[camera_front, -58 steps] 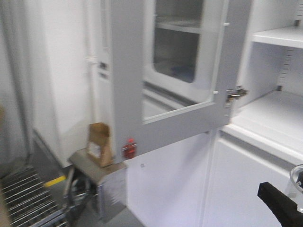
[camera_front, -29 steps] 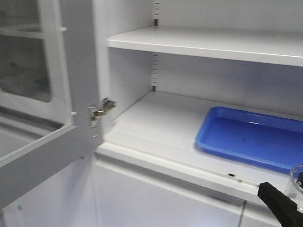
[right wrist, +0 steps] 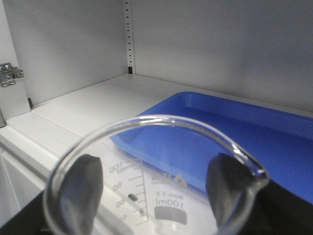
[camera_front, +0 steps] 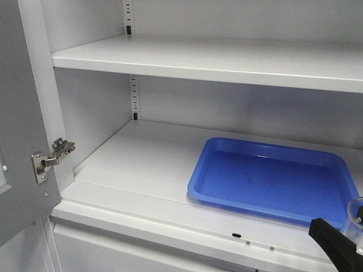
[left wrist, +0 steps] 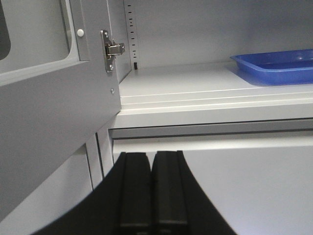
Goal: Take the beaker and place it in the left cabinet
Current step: 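Drive to the open white cabinet holding the beaker in the right gripper, then extend the right gripper and lower the beaker onto the blue tray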
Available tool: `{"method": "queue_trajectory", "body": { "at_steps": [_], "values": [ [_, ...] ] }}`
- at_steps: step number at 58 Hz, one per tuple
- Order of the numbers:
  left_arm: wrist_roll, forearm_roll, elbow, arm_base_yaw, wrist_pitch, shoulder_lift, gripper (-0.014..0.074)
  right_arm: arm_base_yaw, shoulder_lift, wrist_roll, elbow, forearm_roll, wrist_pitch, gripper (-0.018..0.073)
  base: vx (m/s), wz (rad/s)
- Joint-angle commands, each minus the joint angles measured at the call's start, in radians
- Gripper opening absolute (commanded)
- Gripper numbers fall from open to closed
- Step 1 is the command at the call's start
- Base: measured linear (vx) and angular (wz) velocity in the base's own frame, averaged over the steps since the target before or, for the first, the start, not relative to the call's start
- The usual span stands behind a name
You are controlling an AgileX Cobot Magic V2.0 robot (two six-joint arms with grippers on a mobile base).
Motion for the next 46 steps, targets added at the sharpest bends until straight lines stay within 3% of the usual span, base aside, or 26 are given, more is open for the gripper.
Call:
{"method": "queue_trajectory", "body": {
  "at_steps": [1, 21, 46],
  "values": [
    [-0.002, -0.008, 0.016, -0.006, -0.084, -0.018, 0.0001, -0.004, -0.004, 0.0, -0.035, -0.012, 0.003, -0.0004, 0.18, 0.02],
    [-0.002, -0.008, 0.016, -0.006, -0.084, -0.018, 0.0001, -0.004, -0.004, 0.0, -0.035, -0.012, 0.003, -0.0004, 0.17, -0.02],
    [-0.002, -0.008, 0.016, -0.006, -0.084, -0.018, 0.0001, -0.004, -0.004, 0.0, -0.035, -0.012, 0.003, -0.0004, 0.12, -0.29]
  ]
}}
